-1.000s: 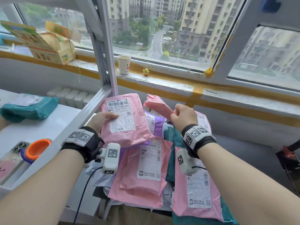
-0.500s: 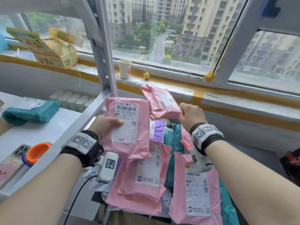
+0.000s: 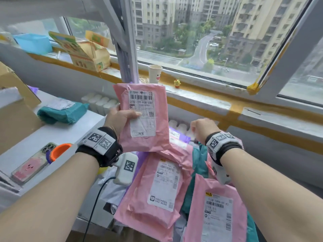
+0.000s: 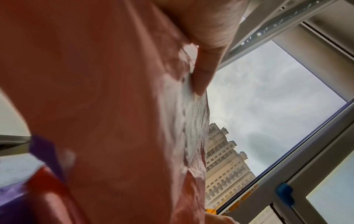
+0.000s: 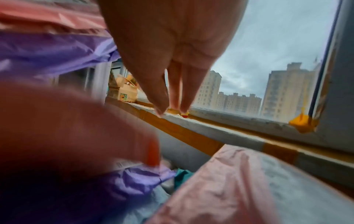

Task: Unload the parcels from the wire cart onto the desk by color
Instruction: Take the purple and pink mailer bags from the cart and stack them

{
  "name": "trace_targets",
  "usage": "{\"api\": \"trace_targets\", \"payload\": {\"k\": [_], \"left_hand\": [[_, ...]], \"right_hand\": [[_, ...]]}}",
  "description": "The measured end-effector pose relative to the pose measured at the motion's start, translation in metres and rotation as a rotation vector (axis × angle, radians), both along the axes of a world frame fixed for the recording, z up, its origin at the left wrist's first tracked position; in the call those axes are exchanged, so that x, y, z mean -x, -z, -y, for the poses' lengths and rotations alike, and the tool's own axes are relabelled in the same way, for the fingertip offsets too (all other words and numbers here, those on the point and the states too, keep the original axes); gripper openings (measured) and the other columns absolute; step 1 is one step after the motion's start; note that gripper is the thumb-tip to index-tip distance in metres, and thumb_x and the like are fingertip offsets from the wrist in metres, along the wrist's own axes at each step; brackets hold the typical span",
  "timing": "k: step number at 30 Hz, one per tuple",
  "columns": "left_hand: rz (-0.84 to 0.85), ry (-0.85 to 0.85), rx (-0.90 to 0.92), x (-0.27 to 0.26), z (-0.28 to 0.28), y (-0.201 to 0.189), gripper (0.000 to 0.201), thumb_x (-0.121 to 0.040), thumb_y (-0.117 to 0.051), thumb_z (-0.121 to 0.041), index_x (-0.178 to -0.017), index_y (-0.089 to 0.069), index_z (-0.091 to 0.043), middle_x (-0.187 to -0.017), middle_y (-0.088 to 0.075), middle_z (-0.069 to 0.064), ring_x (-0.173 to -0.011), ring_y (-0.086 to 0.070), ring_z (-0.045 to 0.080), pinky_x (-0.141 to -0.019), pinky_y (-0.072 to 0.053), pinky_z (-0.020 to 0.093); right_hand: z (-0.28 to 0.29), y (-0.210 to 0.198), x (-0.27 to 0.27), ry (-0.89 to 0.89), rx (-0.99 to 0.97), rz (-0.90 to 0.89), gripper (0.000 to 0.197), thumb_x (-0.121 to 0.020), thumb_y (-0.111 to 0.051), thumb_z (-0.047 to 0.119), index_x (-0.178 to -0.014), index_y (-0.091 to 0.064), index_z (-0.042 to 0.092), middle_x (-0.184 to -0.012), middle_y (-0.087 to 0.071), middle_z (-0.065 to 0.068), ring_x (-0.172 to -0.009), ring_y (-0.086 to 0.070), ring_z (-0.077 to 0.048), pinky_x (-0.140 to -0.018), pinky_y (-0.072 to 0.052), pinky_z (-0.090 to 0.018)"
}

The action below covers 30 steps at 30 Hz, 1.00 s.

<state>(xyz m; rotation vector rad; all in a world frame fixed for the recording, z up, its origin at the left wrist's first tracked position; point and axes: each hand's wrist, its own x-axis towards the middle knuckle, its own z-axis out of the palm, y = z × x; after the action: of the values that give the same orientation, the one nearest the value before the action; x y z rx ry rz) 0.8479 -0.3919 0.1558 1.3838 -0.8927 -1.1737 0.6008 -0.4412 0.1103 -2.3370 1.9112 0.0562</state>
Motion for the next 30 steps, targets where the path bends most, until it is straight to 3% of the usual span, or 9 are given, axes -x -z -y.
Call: {"api": "trace_targets", "payload": {"k": [4,7,11,17,21,23,25,27,30], "left_hand": [[0.001,-0.034,-0.003,0.014,0.01,0.011,0.029,-0.076,-0.062,0.008,-0.102,-0.063,-0.004,-0.097,-0.07,0.012,-0.082,-0.069,0.026,-0.078,-0.057,0.04],[0.001,-0.047,-0.002,0.017,0.019,0.016,0.026,-0.075,-0.063,0.009,-0.096,-0.064,-0.007,-0.096,-0.071,0.012,-0.08,-0.07,0.026,-0.077,-0.058,0.042],[0.022,-0.034,0.017,0.018,0.027,0.016,0.024,-0.076,-0.064,0.005,-0.095,-0.063,-0.01,-0.089,-0.072,0.006,-0.066,-0.071,0.016,-0.063,-0.06,0.03],[0.022,-0.075,0.03,0.02,0.032,0.018,0.036,-0.073,-0.066,0.004,-0.109,-0.063,-0.004,-0.096,-0.072,0.009,-0.082,-0.071,0.025,-0.077,-0.058,0.038],[-0.017,-0.043,0.041,0.023,0.036,0.02,0.04,-0.072,-0.067,0.002,-0.111,-0.064,-0.005,-0.098,-0.073,0.009,-0.086,-0.072,0.027,-0.08,-0.057,0.041],[-0.059,-0.026,0.032,0.027,0.041,0.021,0.043,-0.072,-0.067,0.002,-0.114,-0.062,-0.004,-0.1,-0.073,0.01,-0.087,-0.072,0.027,-0.08,-0.057,0.041],[-0.142,0.032,-0.003,0.031,0.045,0.021,0.044,-0.072,-0.067,0.0,-0.115,-0.062,-0.003,-0.106,-0.071,0.012,-0.091,-0.071,0.028,-0.083,-0.055,0.044],[-0.254,0.153,-0.04,0.039,0.048,0.022,0.052,-0.068,-0.07,-0.007,-0.119,-0.062,-0.005,-0.115,-0.067,0.016,-0.103,-0.066,0.035,-0.093,-0.049,0.051],[-0.289,0.231,-0.083,0.052,0.049,0.022,0.062,-0.066,-0.071,-0.011,-0.126,-0.055,-0.008,-0.119,-0.065,0.017,-0.105,-0.064,0.036,-0.092,-0.049,0.051]], "right_hand": [[0.003,0.016,-0.013,0.006,-0.171,0.229,0.028,-0.091,-0.052,0.024,-0.115,-0.066,0.027,-0.125,-0.063,0.001,-0.112,-0.058,-0.021,-0.092,-0.044,-0.026],[0.004,0.036,-0.022,-0.049,-0.399,0.199,0.062,-0.075,-0.07,0.053,-0.13,-0.054,0.029,-0.132,-0.055,0.001,-0.117,-0.053,-0.02,-0.095,-0.042,-0.028],[0.01,0.051,-0.024,-0.047,-0.269,0.209,0.073,-0.068,-0.077,0.045,-0.133,-0.048,0.026,-0.132,-0.054,0.0,-0.117,-0.052,-0.02,-0.089,-0.041,-0.025],[0.015,0.057,-0.021,-0.035,-0.305,0.194,0.061,-0.069,-0.075,0.035,-0.127,-0.054,0.029,-0.125,-0.057,0.002,-0.112,-0.056,-0.02,-0.091,-0.047,-0.029],[0.029,0.035,-0.018,0.203,-0.102,0.679,0.026,-0.09,-0.055,0.031,-0.11,-0.067,0.021,-0.117,-0.067,-0.001,-0.108,-0.062,-0.021,-0.098,-0.047,-0.036],[0.032,0.013,-0.017,0.382,-0.152,1.109,0.036,-0.097,-0.044,0.04,-0.109,-0.064,0.012,-0.117,-0.065,-0.011,-0.111,-0.06,-0.028,-0.1,-0.046,-0.043],[0.027,-0.007,-0.018,0.398,-0.353,1.348,0.059,-0.095,-0.035,0.056,-0.122,-0.056,0.008,-0.123,-0.062,-0.013,-0.115,-0.058,-0.028,-0.104,-0.041,-0.047],[0.014,-0.02,-0.023,0.29,-0.542,1.38,0.053,-0.093,-0.038,0.057,-0.119,-0.056,0.016,-0.109,-0.069,-0.007,-0.099,-0.067,-0.021,-0.093,-0.052,-0.04],[0.003,-0.023,-0.029,0.173,-0.565,1.25,0.011,-0.09,-0.061,0.025,-0.1,-0.057,0.022,-0.091,-0.067,0.0,-0.072,-0.066,-0.012,-0.061,-0.056,-0.027]]}}
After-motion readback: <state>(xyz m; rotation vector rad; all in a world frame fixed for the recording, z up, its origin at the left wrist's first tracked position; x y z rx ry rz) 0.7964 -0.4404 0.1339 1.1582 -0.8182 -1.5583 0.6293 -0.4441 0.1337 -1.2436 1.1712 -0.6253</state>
